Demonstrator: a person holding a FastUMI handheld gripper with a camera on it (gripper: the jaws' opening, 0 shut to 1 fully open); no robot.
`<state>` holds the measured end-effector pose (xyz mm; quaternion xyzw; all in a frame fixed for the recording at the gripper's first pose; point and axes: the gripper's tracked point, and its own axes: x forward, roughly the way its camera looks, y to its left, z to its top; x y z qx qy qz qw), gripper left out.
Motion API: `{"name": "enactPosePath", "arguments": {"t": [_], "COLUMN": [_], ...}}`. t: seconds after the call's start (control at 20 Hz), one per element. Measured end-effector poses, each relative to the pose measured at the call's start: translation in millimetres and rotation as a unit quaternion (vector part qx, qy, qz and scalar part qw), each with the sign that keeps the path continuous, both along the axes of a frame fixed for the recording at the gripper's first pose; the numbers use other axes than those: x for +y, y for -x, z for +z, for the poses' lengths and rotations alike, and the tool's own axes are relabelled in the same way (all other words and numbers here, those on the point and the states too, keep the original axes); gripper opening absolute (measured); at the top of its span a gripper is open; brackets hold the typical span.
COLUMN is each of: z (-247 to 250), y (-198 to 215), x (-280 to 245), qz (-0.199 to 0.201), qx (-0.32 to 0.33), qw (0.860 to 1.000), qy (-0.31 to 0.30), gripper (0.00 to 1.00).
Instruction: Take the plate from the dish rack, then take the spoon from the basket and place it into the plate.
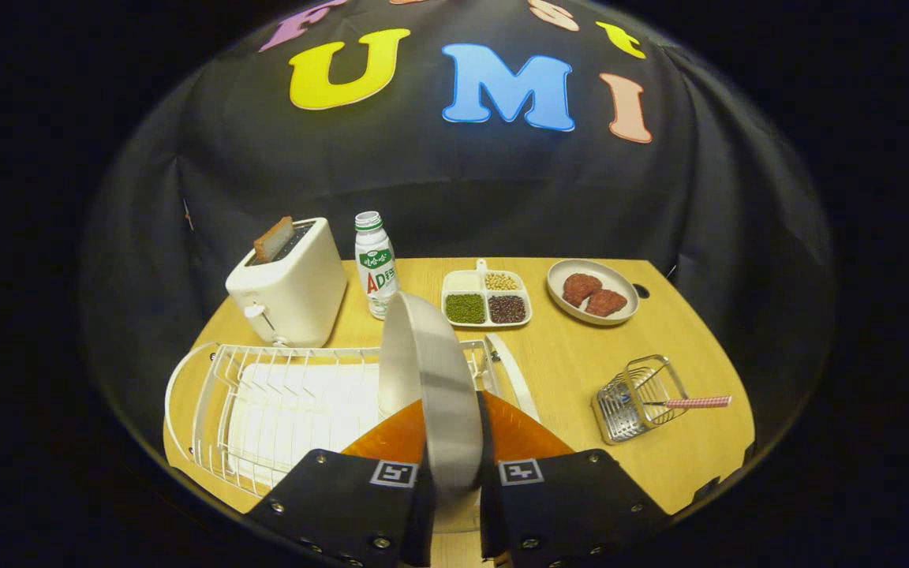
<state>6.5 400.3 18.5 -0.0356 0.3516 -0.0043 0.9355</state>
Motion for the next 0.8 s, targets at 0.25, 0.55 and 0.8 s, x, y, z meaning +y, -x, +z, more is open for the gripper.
{"name": "enactPosePath", "arguments": {"t": [0.25,0.55,0.8], "z": [24.1,57.9,84.0], "y": [5.7,33.0,79.4], "x": [5.3,16.5,13.4], "qz": [0.006,0.021,0.038], "qx": [-0.017,-0.041,-0.063], "qw": [0.996,0.992,0.989], "qy": [0.089,0.116,0.130], "gripper": [0.23,0.23,0.23]}}
